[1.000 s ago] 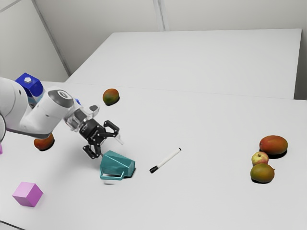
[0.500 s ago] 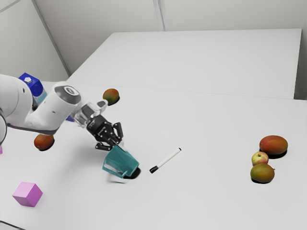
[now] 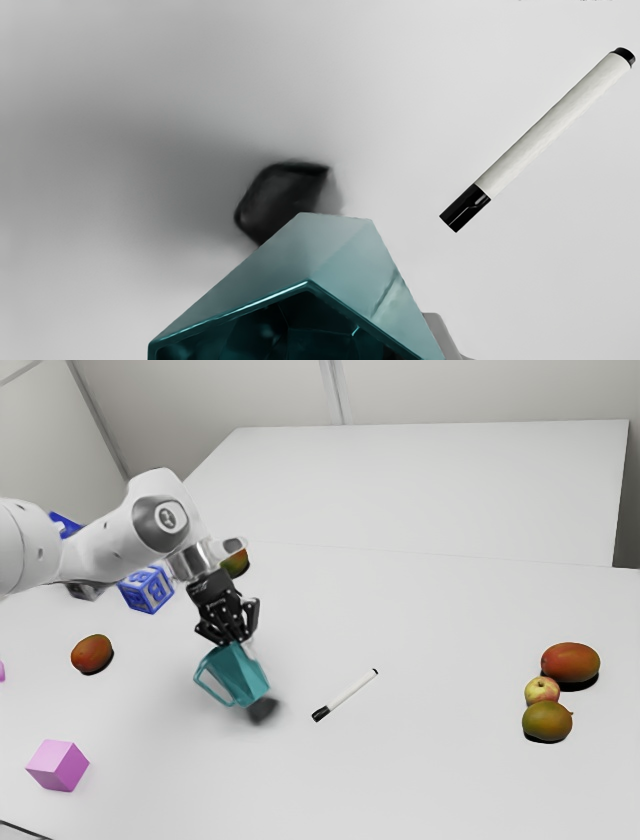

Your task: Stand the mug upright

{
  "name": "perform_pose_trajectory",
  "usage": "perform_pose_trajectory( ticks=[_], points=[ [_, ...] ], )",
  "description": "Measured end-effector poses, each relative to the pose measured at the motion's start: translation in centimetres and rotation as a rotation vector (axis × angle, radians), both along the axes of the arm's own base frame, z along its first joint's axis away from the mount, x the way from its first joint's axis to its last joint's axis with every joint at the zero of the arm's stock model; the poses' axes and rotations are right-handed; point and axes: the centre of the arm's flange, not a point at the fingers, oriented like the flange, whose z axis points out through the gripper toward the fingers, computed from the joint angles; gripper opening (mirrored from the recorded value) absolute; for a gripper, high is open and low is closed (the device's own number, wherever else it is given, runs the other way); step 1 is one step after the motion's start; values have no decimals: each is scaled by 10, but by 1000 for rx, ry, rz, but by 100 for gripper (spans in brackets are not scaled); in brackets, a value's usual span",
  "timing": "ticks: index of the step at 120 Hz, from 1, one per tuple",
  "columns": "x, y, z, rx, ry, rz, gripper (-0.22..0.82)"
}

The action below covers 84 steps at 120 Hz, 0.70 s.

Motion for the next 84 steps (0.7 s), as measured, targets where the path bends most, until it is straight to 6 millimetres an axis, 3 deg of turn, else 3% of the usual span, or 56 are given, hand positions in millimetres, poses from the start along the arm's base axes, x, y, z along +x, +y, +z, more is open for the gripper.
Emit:
perform_pose_trajectory(
  ticks=[15,34,60,84],
  points=[
    [6,-11,9,157,-73,-107,-18],
    [18,-7,15,324,-186,-187,-18],
    [29,-9,18,419,-278,-234,-18],
    [33,-8,-2,425,-270,-232,-18]
  ],
)
